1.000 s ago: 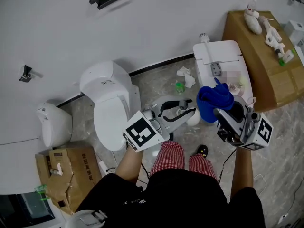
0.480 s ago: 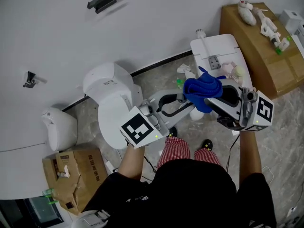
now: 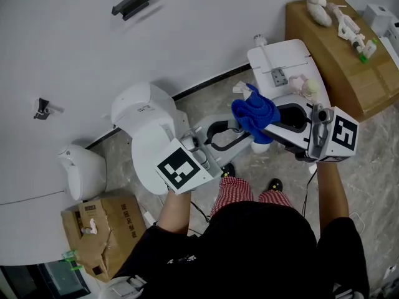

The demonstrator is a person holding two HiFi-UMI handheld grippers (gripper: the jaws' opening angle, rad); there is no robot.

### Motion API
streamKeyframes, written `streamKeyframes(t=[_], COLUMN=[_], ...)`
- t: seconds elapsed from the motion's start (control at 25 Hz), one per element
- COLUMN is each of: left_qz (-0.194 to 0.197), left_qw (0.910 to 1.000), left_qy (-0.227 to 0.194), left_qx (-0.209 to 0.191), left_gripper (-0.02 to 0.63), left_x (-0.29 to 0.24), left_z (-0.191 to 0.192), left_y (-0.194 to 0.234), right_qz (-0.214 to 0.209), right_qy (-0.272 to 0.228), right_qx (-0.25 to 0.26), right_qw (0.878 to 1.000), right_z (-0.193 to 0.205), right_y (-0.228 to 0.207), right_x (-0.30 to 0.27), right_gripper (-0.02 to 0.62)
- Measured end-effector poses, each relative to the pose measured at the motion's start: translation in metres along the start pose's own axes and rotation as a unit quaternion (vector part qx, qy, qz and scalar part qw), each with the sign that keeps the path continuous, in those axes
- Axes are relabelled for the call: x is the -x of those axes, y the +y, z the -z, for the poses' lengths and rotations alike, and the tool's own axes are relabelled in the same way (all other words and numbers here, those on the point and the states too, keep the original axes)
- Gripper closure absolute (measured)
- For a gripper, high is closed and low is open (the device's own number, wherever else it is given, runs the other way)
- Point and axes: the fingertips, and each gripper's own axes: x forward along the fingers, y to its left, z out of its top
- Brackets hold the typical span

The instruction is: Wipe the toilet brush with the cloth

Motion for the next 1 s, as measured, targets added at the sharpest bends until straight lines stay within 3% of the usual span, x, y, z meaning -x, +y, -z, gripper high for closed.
streamKeyframes(t=[0.6,1.0], left_qz=[0.002,-0.010], left_qw=[0.9999,0.9996], left_qy=[-0.012,-0.025], left_qx=[-0.007,-0.009], left_gripper=[0.515,0.515], left_x=[0.002,0.008], left_z=[-0.015,-0.025], left_y=[-0.027,-0.033], right_qz=[-0.007,0.012], right_qy=[-0.006,-0.014], right_qx=[0.007,0.013], right_qw=[1.000,1.000], right_z=[-0.004,0.000], right_y=[0.025,0.026], right_x=[0.016,0.026], right_gripper=[0.532,0.532])
